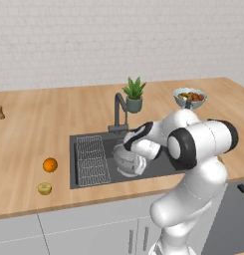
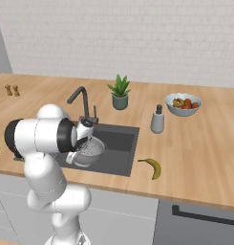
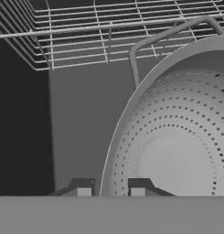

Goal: Put the colander in the sink, put the kiwi, banana, orange in the colander, and turn on the sink faucet and pour water over the colander.

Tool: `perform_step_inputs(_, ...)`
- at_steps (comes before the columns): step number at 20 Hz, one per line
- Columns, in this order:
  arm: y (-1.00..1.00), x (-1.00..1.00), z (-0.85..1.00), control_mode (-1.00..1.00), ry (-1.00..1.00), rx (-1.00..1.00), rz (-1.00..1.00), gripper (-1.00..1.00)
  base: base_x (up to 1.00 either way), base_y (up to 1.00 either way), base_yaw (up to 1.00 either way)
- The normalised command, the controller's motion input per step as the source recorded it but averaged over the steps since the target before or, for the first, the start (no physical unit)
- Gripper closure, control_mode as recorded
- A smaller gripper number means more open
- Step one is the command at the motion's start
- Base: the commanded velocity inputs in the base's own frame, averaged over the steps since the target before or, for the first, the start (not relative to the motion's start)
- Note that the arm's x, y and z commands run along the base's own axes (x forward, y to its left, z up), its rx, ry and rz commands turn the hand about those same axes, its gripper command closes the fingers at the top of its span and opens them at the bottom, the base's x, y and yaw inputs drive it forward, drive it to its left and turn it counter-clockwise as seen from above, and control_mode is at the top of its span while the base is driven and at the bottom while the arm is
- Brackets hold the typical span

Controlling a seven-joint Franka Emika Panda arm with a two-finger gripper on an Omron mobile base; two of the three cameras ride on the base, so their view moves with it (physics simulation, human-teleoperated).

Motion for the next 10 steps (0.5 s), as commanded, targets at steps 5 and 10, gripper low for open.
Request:
perform_step_inputs(5, 0.07, 0.32, -0.26, -1.0, 0.0, 0.0, 0.0, 1.0, 0.0, 0.0, 0.0)
perform_step_inputs(10, 0.03, 0.31, -0.26, -1.0, 0.0, 0.0, 0.0, 1.0, 0.0, 0.0, 0.0)
